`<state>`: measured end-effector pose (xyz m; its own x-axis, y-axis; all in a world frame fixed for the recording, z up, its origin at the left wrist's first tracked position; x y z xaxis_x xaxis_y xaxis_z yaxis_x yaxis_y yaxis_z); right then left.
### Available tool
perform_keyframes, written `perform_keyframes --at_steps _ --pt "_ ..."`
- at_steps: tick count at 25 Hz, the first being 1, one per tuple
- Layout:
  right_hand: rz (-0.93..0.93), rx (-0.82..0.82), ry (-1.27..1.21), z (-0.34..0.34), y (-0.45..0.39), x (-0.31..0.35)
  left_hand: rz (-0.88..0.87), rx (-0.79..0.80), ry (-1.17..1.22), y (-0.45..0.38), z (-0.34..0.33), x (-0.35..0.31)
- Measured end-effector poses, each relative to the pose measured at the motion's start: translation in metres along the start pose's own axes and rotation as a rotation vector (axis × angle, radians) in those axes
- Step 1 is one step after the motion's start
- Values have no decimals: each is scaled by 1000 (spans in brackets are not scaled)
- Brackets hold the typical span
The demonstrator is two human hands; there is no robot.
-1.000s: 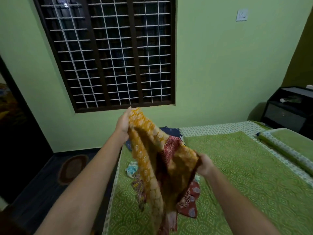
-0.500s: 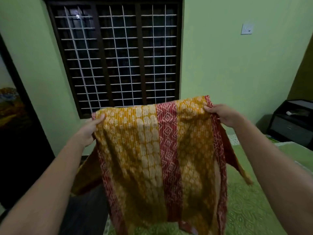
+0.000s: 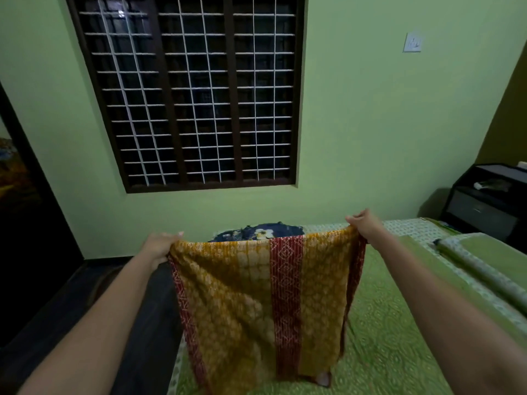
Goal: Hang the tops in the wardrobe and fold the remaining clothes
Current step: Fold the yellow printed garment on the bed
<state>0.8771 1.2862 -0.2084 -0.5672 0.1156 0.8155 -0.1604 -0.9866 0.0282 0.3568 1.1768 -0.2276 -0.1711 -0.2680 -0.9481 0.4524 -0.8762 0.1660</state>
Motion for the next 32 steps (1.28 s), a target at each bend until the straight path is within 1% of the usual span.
perform_keyframes --at_steps 1,2,3,4,5,6,7,8,9,10,11,12,13,14,17,18,19,20,21,22,24,25,26,27,28,29,30,32 --pt "-25 46 -167 -6 1 -6 67 58 66 1 -6 5" --pt "-44 154 -265 -17 9 -6 109 134 91 0 -11 9" --pt "-53 274 -268 -27 16 -10 139 227 52 1 -17 13" --pt "-48 366 -192 -33 21 -15 154 322 -15 3 -21 17" --pt "-12 396 -26 -34 24 -19 158 403 -118 5 -25 23" --pt "38 390 170 -33 26 -20 154 442 -274 4 -27 28" --pt "82 340 341 -28 26 -16 112 439 -444 3 -27 26" --pt "126 270 426 -20 25 -3 18 387 -618 0 -25 13" --pt "189 174 438 -5 25 17 -109 276 -731 -6 -19 -12" --pt "265 35 417 16 24 43 -263 132 -771 -7 -11 -46" --pt "342 -124 355 46 28 67 -405 -30 -751 -8 4 -82" --pt "409 -270 274 77 34 88 -531 -169 -670 -3 20 -114" --pt "442 -346 195 99 37 99 -629 -246 -568 2 32 -135" --pt "426 -348 172 108 35 101 -631 -251 -515 1 36 -143" --pt "278 -110 402 72 13 69 -383 -107 -516 -19 22 -100" --pt "240 -84 409 63 6 55 -311 -84 -484 -23 17 -86" --pt "211 -94 340 62 2 47 -273 -72 -405 -23 14 -78" --pt "181 -119 191 67 2 43 -245 -63 -296 -24 14 -76" --pt "149 -138 -12 74 5 42 -240 -35 -156 -23 15 -80" --pt "165 -137 -250 82 12 48 -261 -17 -11 -19 19 -88" --pt "316 -51 -710 101 37 72 -385 17 327 0 34 -117" --pt "456 16 -873 114 54 90 -480 36 497 11 45 -132" --pt "628 74 -1003 132 77 108 -601 98 655 27 58 -152" --pt "782 138 -1086 147 101 127 -685 202 762 40 60 -171" --pt "872 204 -1124 151 114 145 -743 347 807 56 50 -195" --pt "897 260 -1129 147 115 163 -759 475 776 73 27 -217" --pt "866 266 -1068 132 109 183 -758 496 688 87 -2 -234" --pt "770 208 -856 86 92 216 -752 444 491 119 -67 -260"
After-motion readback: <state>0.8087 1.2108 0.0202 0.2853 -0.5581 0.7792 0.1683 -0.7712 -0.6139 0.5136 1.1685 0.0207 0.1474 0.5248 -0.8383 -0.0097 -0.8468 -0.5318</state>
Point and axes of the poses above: each hand's wrist, its own y-axis away from the middle knuckle, its own z-axis out of the back of the hand, x = y × z, the point moved 10 cm from there along -y, towards the middle knuckle, and after that the axes turned 2 degrees about x, right-handed, at the moved point
